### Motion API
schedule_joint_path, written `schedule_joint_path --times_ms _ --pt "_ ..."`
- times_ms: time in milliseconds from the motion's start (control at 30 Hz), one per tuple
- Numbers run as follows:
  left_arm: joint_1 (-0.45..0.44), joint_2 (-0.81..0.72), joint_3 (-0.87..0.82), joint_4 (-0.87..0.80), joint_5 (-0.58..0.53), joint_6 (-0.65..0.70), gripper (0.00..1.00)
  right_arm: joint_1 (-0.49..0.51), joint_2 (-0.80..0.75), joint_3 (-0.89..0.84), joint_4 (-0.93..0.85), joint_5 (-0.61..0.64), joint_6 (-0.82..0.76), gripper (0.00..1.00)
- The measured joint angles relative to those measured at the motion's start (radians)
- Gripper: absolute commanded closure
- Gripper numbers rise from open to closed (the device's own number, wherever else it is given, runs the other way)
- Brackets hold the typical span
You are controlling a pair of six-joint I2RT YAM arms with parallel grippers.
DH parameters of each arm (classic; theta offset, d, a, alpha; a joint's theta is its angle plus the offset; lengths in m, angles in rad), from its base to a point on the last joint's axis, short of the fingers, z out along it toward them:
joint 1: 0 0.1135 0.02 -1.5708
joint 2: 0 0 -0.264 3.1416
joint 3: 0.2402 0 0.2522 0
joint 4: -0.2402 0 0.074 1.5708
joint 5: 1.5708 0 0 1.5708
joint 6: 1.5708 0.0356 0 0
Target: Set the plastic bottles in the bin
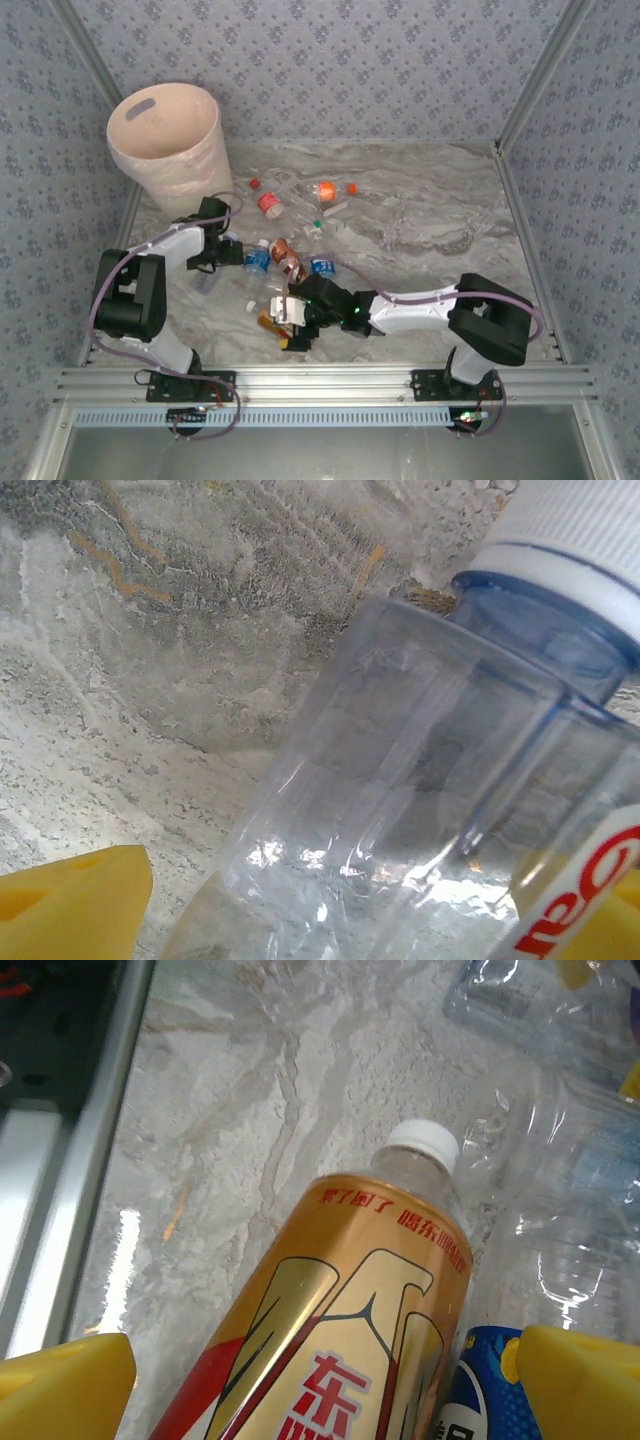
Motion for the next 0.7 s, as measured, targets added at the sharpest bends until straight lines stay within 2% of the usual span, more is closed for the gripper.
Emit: schedule_joint_path --times_ms 167,300,533,700 --pt "0.000 0.016 0.000 -0.003 0.008 -0.019 0.12 -0.028 0.000 -0.016 0.079 0.176 -0.003 0.01" --pt "-0.020 0.020 0.000 -0.005 0.043 -0.050 0.13 -0.098 0.000 -0.053 0.101 0.243 -0.008 0.01" --pt "-0.113 0.066 0.060 -0.005 0.098 -0.117 0.15 -0.211 0.000 -0.080 0.106 0.280 -0.024 0.00" --pt "-0.137 0.106 0.096 0.000 0.097 -0.144 0.21 -0.241 -0.048 -0.108 0.104 0.230 -0.033 0.00"
